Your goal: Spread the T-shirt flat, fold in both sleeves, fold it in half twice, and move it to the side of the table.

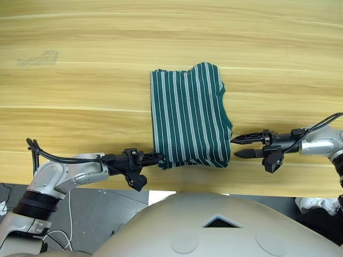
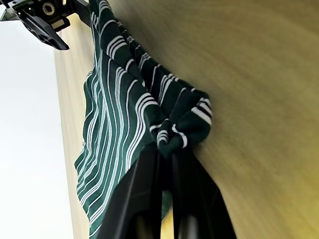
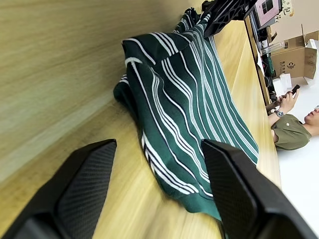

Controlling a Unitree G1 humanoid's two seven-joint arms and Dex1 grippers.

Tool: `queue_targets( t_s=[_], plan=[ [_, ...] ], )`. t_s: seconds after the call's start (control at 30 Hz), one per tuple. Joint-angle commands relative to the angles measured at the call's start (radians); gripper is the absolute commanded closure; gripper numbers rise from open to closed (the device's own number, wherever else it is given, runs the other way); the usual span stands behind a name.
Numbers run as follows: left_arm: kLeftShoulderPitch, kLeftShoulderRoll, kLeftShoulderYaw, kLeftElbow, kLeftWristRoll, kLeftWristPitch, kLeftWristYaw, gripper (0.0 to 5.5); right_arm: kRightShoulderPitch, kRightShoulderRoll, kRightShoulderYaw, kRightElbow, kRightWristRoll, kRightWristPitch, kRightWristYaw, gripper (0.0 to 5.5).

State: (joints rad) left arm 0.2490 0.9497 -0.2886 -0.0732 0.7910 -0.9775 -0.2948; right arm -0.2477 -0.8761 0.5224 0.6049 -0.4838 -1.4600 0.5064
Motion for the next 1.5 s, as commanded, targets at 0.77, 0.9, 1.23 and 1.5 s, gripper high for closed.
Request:
queue_targets(
  t_s=[0.77,0.9,1.23,1.5],
  plan=[
    [-0.008,-0.013,-0.027,0.008,0.021,0.06,-0.032,5.47,0.032,-0.019,0.197,-0.175,0.331,0.353,0.379,3.35],
    [-0.011,-0.015,-0.027,0.013,0.023,0.061,-0.029,5.47,0.045,-0.017,0.189,-0.197,0.339,0.365,0.394,4.12],
    [-0.006,-0.024,-0.035,0.028,-0.032,0.09,-0.054,5.47,0.07,-0.007,0.179,-0.21,0.354,0.388,0.416,5.46],
    [0.175,0.097,-0.047,-0.26,-0.787,0.647,-0.489,5.47,0.168,-0.104,0.157,-0.498,0.81,0.946,0.66,5.46]
  ],
)
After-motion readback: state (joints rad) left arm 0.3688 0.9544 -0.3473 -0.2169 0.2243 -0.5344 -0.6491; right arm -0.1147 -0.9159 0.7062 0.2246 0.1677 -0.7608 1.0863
